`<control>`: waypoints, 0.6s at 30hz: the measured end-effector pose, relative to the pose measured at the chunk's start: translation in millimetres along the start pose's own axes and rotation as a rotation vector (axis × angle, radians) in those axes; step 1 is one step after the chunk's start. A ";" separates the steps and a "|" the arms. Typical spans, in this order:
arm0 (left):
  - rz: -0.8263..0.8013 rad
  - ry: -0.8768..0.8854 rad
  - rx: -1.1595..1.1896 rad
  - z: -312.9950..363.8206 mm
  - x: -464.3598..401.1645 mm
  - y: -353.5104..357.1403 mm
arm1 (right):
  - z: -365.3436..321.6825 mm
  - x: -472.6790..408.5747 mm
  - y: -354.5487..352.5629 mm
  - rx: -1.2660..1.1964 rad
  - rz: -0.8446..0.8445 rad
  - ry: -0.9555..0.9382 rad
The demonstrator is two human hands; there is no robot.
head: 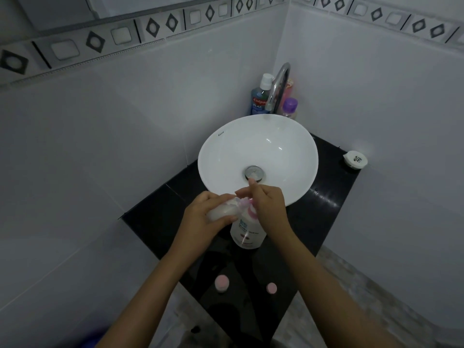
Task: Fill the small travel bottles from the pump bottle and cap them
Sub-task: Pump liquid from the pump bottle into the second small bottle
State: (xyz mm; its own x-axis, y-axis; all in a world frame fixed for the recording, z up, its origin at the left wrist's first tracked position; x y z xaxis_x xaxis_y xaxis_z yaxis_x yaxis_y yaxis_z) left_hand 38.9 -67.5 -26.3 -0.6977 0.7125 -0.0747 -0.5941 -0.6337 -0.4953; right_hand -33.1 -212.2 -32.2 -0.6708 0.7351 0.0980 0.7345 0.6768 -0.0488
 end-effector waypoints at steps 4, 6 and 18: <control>-0.025 -0.009 -0.044 -4.0 1.4 4.0 | 14.1 1.1 1.9 0.076 0.009 -0.005; -0.034 -0.005 -0.046 -3.0 2.2 3.4 | 12.8 1.8 0.7 0.106 -0.011 -0.001; -0.018 0.013 -0.067 1.4 -0.2 -0.9 | 1.1 0.7 -0.4 0.057 0.032 -0.043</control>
State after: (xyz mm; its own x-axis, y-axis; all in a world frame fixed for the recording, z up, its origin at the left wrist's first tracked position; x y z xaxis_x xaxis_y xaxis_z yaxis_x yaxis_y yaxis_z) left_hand 39.0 -67.5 -24.7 -0.6813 0.7280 -0.0761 -0.5785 -0.5993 -0.5533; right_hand -34.0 -211.8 -33.2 -0.6515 0.7568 0.0529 0.7497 0.6529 -0.1079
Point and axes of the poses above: each hand's wrist, its own x-axis away from the middle knuckle, its own y-axis out of the palm, z = x × y, the point moved 6 cm from there along -x, towards the middle knuckle, and after that the axes turned 9 degrees about -x, right-handed, at the moved point
